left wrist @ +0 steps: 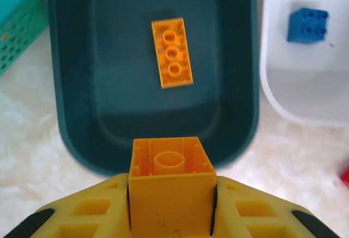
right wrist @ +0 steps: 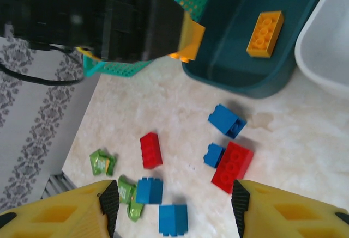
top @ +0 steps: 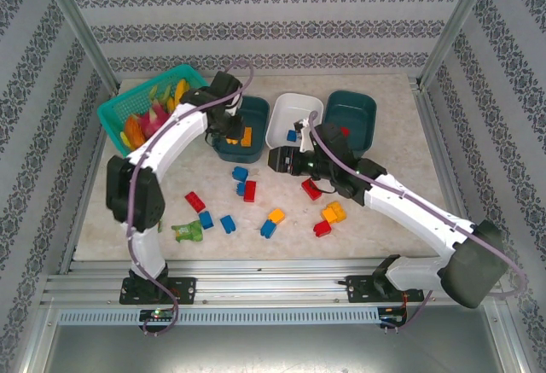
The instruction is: Sort the legos into containers by color
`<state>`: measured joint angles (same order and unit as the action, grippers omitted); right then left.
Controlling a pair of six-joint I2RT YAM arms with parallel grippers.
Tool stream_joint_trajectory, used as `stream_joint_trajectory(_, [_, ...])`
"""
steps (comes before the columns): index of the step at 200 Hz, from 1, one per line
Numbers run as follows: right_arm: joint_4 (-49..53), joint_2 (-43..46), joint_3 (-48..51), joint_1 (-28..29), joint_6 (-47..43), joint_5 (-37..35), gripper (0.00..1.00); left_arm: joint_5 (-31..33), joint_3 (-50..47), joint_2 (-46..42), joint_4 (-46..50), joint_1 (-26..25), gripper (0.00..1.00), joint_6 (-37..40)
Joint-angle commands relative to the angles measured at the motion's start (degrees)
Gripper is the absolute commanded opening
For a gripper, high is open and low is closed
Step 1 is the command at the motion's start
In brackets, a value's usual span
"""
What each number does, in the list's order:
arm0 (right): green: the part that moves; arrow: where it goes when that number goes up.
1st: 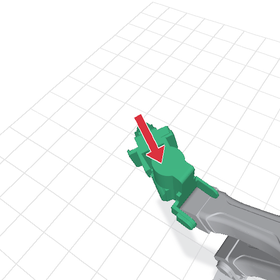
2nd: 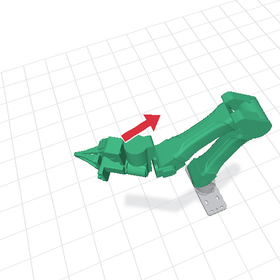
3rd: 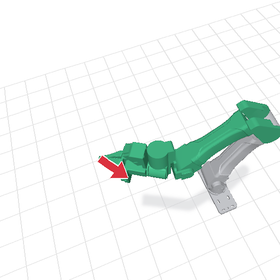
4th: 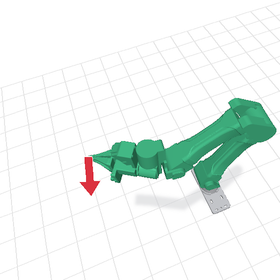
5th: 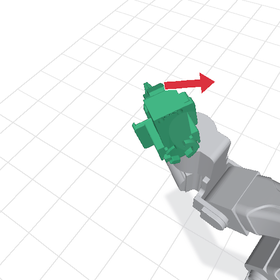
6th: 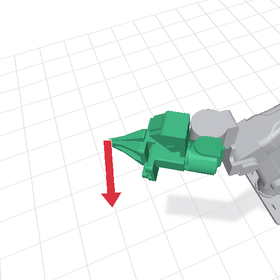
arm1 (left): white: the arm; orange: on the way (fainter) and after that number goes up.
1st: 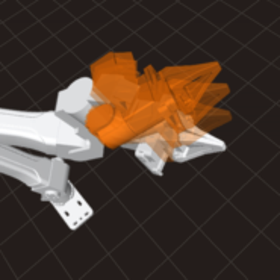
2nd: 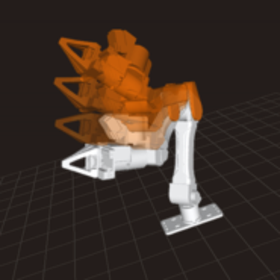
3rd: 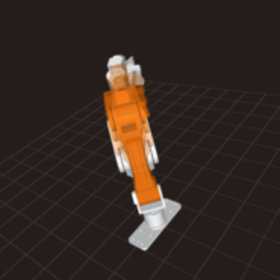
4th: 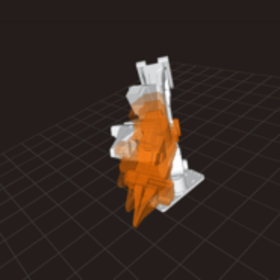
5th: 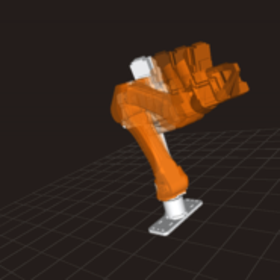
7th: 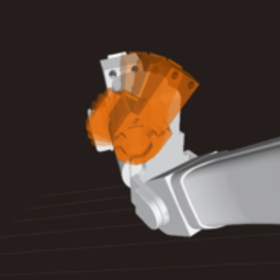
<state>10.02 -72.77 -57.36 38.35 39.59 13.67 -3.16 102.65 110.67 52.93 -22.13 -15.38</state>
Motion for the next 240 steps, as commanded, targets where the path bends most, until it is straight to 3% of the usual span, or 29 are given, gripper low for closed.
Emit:
stream_joint_trajectory(1, [0.5,-1.0,-2.7,-1.8,2.5,-2.4,0.59,4.4,5.8,8.0,6.9,0.1,0.35,-1.4])
stream_joint_trajectory(41, [1.2,-0.7,-0.8,-3.9,4.6,-1.7,0.59,5.9,13.8,18.4,9.9,0.7,0.36,-2.7])
stream_joint_trajectory(87, [3.2,-0.4,1.6,-4.2,5.2,-1.3,0.59,5.6,15.1,22.0,9.9,0.8,0.40,-3.6])
stream_joint_trajectory(140, [6.8,-1.4,1.5,-3.8,3.8,-1.2,0.59,5.8,15.0,21.1,10.1,0.9,0.60,-3.7])
stream_joint_trajectory(166, [12.6,-1.7,-1.0,-3.1,2.7,-2.7,0.59,5.7,15.0,17.1,10.0,0.9,0.63,-4.4])
stream_joint_trajectory(194, [25.4,-3.1,-5.8,-0.7,7.1,-6.3,0.59,3.8,11.9,9.1,8.4,0.6,0.68,-6.2])
stream_joint_trajectory(225, [37.2,-8.6,-9.2,4.0,16.3,-4.2,0.67,-3.6,-2.5,-6.8,0.9,0.5,0.73,-8.4])
stream_joint_trajectory(240, [37.4,-10.0,-8.4,7.9,22.0,-3.9,0.71,-7.4,-11.8,-15.6,-3.3,-0.1,0.87,-8.2])
